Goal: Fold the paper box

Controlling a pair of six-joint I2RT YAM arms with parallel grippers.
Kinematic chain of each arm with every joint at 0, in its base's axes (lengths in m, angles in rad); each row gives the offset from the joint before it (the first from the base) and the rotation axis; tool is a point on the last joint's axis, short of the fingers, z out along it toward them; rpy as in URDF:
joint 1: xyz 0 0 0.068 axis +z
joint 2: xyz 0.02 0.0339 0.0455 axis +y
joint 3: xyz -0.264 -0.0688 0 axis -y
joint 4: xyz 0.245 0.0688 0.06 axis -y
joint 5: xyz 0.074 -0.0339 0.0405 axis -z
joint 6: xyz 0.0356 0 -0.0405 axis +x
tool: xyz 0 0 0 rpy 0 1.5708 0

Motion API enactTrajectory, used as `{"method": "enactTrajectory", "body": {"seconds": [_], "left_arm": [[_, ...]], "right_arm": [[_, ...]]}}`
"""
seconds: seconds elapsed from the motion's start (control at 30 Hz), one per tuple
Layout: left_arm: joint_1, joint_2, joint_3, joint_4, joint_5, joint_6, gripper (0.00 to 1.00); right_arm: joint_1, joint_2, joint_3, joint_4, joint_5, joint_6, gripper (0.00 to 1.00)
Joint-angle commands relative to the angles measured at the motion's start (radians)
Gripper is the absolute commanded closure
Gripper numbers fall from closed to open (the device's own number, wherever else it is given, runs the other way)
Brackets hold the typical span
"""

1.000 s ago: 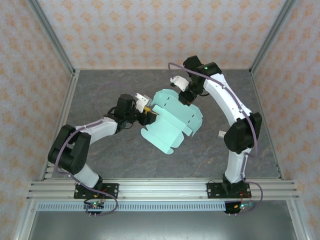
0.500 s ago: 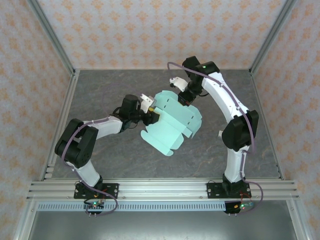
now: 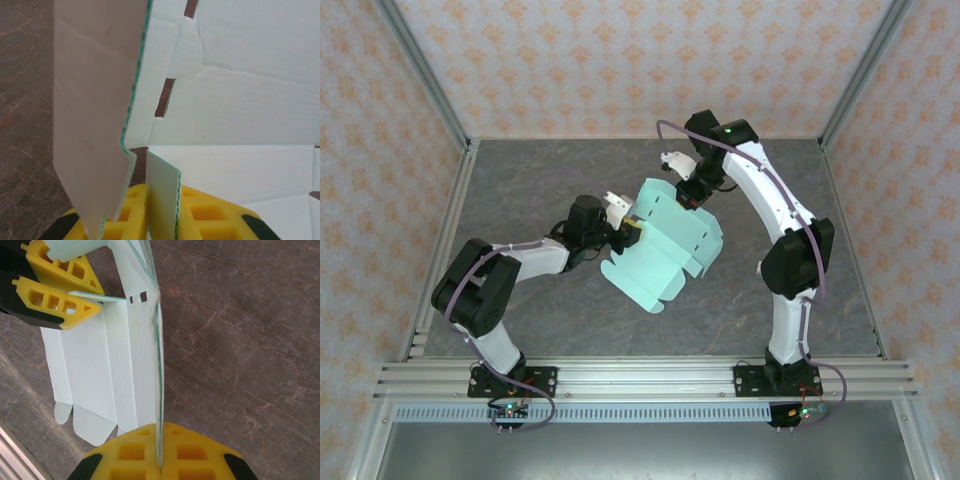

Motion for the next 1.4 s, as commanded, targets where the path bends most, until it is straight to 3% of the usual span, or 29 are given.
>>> {"method": "enactTrajectory", "body": {"seconds": [0.0, 0.17, 0.43, 0.93, 1.07, 1.37], "left_arm": [[-0.043, -0.024, -0.013, 0.042, -0.082, 0.021, 0.86], [-0.085, -0.023, -0.017, 0.04, -0.231, 0.054, 0.9], [-0.153, 0.006, -0.007, 0.064, -0.373, 0.059, 0.95], [-0.344, 0.112, 0.076, 0.072, -0.767, 0.028, 0.98], [-0.359, 0.124, 0.074, 0.085, -0.862, -0.004, 0.98], [-0.366, 0.135, 0.077, 0.088, -0.851, 0.005, 1.0]], "right_arm": [[-0.004, 0.016, 0.052, 0.017, -0.024, 0.045, 1.0], [-0.004, 0.028, 0.066, 0.011, -0.029, 0.075, 1.0], [-0.003, 0.046, 0.074, 0.031, -0.066, 0.146, 1.0], [-0.003, 0.016, 0.013, 0.134, -0.015, 0.313, 1.0], [-0.004, 0.013, 0.008, 0.132, 0.027, 0.323, 1.0], [-0.004, 0.017, 0.008, 0.149, 0.015, 0.348, 1.0]]}}
